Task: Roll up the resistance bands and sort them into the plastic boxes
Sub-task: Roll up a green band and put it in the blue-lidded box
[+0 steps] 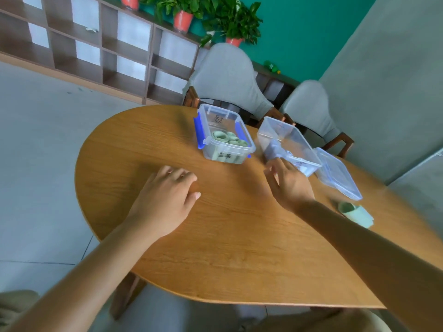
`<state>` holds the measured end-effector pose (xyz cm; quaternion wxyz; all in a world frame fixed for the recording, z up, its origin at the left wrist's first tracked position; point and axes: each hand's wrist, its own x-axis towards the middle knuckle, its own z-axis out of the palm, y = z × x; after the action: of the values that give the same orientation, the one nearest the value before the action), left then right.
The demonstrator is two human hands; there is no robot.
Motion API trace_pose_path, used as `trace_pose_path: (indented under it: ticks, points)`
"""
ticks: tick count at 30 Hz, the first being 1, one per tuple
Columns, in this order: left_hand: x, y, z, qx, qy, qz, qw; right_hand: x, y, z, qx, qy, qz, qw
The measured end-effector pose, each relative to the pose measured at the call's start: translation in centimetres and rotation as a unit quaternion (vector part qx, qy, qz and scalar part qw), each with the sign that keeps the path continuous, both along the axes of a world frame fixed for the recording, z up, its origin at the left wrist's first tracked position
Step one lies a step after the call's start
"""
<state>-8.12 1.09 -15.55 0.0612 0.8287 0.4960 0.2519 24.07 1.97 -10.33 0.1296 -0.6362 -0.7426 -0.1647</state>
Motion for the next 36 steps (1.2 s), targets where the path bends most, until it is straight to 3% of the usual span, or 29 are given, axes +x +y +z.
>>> trace_pose_path:
  ticks: [8,11,15,23,27,33,36]
  points:
    - [0.4,-0.2,0.7,-0.005,0.016,-0.009,1.0,7.6,-5.5,-1.3,-0.012,-0.041,-0.177,0.983]
    - [0.5,-0.3,0.8,-0.005,0.017,-0.008,1.0,10.5,-6.5,-1.2,-0.008,-0.048,-0.261,0.964]
    - [0.5,-0.3,0.7,-0.002,0.019,-0.01,1.0,13.3,-7.3,-1.2,-0.077,-0.122,-0.354,0.924]
    - [0.3,-0.2,0.3,0.006,-0.005,-0.01,1.0,14.8,-7.3,-1.2,-0.099,-0.202,-0.393,0.891]
    - [0.3,-0.2,0.3,0.004,-0.005,-0.015,1.0,14.6,-7.2,-0.9,-0.091,-0.218,-0.379,0.895]
    - [0.2,-0.2,0.2,0.003,-0.007,-0.013,1.0,13.8,-6.3,-0.2,-0.026,-0.182,-0.357,0.916]
    - [0.2,-0.2,0.2,0.005,-0.005,-0.013,1.0,12.2,-5.8,0.4,0.005,-0.105,-0.325,0.94]
